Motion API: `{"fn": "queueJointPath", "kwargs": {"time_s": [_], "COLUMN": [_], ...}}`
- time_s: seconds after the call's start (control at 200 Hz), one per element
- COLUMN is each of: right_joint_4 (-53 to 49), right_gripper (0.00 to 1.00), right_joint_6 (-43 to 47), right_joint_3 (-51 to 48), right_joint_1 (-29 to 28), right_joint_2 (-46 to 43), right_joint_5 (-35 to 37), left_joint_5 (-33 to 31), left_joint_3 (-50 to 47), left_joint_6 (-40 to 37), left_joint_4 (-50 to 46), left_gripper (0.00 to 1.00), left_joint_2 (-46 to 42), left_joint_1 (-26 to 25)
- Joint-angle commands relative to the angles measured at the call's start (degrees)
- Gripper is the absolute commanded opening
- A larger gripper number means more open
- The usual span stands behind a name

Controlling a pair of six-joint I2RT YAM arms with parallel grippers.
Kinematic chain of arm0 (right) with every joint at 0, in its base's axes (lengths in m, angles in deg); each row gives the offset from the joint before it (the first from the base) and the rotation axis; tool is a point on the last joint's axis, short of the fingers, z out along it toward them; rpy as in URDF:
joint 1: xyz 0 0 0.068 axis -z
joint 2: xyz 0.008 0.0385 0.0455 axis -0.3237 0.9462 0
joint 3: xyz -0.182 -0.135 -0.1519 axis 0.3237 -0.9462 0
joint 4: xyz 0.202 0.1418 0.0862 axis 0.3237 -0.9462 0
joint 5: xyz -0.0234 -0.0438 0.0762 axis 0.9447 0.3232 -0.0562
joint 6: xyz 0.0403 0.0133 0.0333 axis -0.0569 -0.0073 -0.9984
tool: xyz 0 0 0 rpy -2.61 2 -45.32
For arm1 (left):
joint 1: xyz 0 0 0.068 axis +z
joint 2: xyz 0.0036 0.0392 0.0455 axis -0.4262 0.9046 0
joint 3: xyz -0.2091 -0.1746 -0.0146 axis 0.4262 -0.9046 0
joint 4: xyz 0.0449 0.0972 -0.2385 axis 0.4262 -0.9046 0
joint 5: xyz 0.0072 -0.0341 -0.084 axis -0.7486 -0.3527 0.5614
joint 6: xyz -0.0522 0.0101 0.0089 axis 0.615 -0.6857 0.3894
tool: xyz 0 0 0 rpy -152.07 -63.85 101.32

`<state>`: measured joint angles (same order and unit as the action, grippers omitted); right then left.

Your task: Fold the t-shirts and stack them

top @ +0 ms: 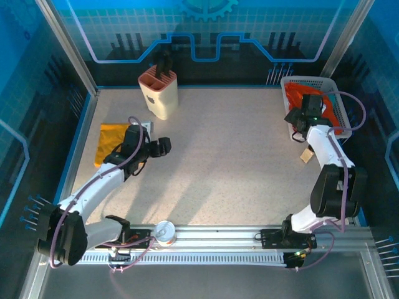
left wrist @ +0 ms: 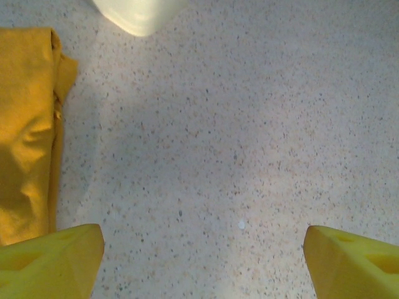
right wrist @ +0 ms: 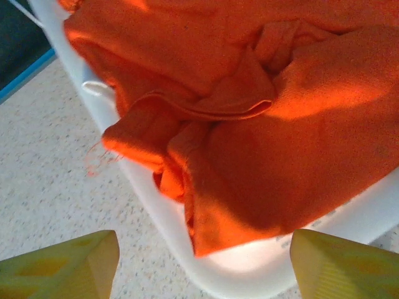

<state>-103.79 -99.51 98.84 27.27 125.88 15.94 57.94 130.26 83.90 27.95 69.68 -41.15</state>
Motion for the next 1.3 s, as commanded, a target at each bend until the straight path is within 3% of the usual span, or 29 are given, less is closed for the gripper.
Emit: {"fn": "queueJointPath", "kwargs": {"time_s": [0.0, 0.145, 0.33, 0.51, 0.62, 1.071, 1.296], "right_joint_4": [-2.20, -1.86, -3.03, -1.49, -1.00, 7.23, 12.30], "right_gripper": [0.69, 0.65, 0.50, 0.22, 0.00, 0.00, 0.00], "right_joint_6": [-2.65, -2.25, -2.50, -1.80, -1.74, 5.41, 9.04], "right_joint_3": [3.64, 6.24, 8.85, 8.28, 7.59, -0.49, -4.73], "right_joint_1": [1.36, 1.89, 2.94, 3.22, 2.49, -3.95, -7.34], "right_joint_2": [3.29, 7.44, 11.55, 11.42, 9.20, -7.40, -17.55], "right_joint_5": [0.94, -0.73, -0.97, -0.87, 1.43, 11.51, 12.33], "left_joint_5": [1.61, 2.55, 3.10, 3.01, 3.37, 4.49, 6.47], "left_joint_3": [0.02, -1.64, -1.79, -2.09, -1.83, -0.08, -0.26], "left_joint_6": [2.35, 3.52, 3.57, 3.95, 4.26, 4.81, 6.87], "left_joint_4": [-3.61, -3.26, -3.77, -3.02, -2.39, -3.26, -1.71], "left_gripper": [0.85, 0.85, 0.85, 0.85, 0.85, 0.85, 0.86], "left_joint_2": [-2.19, -3.47, -3.41, -3.25, -2.39, -0.31, 0.78], "left_joint_1": [-0.60, -0.86, -1.22, -1.39, -1.38, -1.92, -1.92]}}
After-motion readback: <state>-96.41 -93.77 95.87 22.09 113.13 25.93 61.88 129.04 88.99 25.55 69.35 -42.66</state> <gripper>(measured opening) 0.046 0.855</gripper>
